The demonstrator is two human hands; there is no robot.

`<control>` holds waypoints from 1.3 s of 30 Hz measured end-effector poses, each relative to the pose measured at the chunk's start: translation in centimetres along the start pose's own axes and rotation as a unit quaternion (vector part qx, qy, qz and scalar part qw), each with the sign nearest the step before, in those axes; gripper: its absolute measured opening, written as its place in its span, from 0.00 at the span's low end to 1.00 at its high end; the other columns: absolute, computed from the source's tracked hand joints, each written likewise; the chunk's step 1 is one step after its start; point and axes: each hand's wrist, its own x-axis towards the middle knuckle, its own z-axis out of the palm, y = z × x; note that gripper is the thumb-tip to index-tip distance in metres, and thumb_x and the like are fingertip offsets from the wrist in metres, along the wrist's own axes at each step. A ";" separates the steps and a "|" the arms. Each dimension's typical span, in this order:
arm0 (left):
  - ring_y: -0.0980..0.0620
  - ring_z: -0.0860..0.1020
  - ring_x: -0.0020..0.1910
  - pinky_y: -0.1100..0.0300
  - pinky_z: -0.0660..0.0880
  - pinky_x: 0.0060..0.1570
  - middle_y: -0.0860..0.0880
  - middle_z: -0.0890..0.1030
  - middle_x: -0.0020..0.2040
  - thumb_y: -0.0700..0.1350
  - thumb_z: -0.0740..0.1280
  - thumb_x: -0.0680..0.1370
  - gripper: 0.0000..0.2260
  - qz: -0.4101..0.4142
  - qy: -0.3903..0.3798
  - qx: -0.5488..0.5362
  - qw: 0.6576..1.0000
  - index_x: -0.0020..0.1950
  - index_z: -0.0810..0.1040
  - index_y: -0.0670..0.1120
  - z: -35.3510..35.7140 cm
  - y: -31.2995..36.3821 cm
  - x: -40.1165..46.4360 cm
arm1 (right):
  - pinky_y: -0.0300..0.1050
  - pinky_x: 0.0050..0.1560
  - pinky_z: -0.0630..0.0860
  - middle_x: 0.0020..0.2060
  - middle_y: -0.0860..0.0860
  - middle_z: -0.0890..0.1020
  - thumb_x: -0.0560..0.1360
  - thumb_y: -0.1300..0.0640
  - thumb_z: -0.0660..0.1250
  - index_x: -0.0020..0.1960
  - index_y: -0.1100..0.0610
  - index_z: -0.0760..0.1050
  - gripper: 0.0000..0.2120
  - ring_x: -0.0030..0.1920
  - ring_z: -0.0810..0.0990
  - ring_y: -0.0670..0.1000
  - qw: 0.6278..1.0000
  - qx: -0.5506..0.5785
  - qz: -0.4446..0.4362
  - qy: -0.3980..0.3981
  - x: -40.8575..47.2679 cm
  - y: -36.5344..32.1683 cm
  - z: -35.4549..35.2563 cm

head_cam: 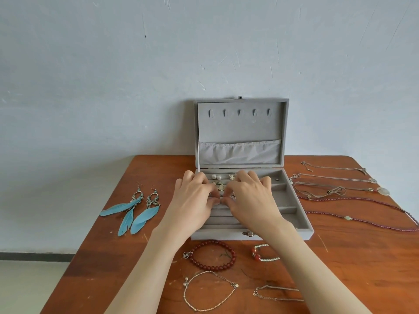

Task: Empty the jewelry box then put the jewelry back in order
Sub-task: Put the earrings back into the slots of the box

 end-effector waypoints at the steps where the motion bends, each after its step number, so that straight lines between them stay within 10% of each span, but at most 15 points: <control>1: 0.52 0.63 0.58 0.60 0.58 0.53 0.54 0.72 0.54 0.51 0.62 0.78 0.10 0.003 0.001 0.001 1.000 0.57 0.78 0.53 0.0 0.0 0.0 | 0.49 0.54 0.58 0.55 0.49 0.72 0.77 0.49 0.61 0.53 0.51 0.77 0.10 0.60 0.67 0.53 1.000 0.001 -0.005 0.005 0.0 0.1 0.0; 7: 0.49 0.65 0.58 0.59 0.55 0.49 0.53 0.74 0.55 0.48 0.60 0.79 0.12 0.031 0.024 0.023 0.999 0.59 0.78 0.53 -0.3 0.1 -1.1 | 0.48 0.40 0.61 0.35 0.50 0.76 0.62 0.58 0.76 0.35 0.49 0.81 0.06 0.39 0.78 0.55 0.998 -0.014 -0.013 0.052 -1.1 0.1 0.5; 12: 0.50 0.63 0.60 0.56 0.57 0.53 0.54 0.71 0.57 0.50 0.55 0.81 0.15 0.053 0.002 0.058 0.997 0.66 0.71 0.59 -0.9 0.5 -2.2 | 0.44 0.35 0.61 0.30 0.47 0.74 0.58 0.59 0.66 0.32 0.45 0.82 0.10 0.32 0.76 0.51 0.996 -0.064 -0.029 0.053 -2.2 -0.3 0.3; 24: 0.48 0.75 0.44 0.55 0.72 0.38 0.52 0.78 0.44 0.45 0.69 0.73 0.08 0.064 0.098 0.019 0.993 0.51 0.81 0.48 -1.9 -1.9 -5.2 | 0.46 0.31 0.72 0.34 0.47 0.78 0.64 0.51 0.66 0.38 0.47 0.82 0.07 0.35 0.78 0.52 0.993 -0.049 -0.038 0.099 -4.1 -0.8 0.0; 30: 0.48 0.72 0.54 0.56 0.68 0.52 0.51 0.78 0.51 0.43 0.65 0.77 0.11 -0.016 0.077 0.001 0.997 0.58 0.79 0.49 -3.4 -4.5 -7.4 | 0.46 0.34 0.73 0.35 0.45 0.79 0.66 0.51 0.65 0.37 0.46 0.82 0.07 0.38 0.80 0.51 0.996 -0.005 -0.061 0.068 -4.1 -3.9 -0.3; 39: 0.54 0.67 0.58 0.63 0.62 0.56 0.55 0.76 0.56 0.49 0.64 0.77 0.12 -0.062 0.024 -0.042 0.997 0.61 0.76 0.52 -2.0 -5.6 -8.3 | 0.50 0.62 0.58 0.57 0.51 0.73 0.77 0.50 0.58 0.59 0.49 0.78 0.14 0.62 0.66 0.54 0.997 -0.007 -0.065 -0.034 -2.5 -8.0 0.8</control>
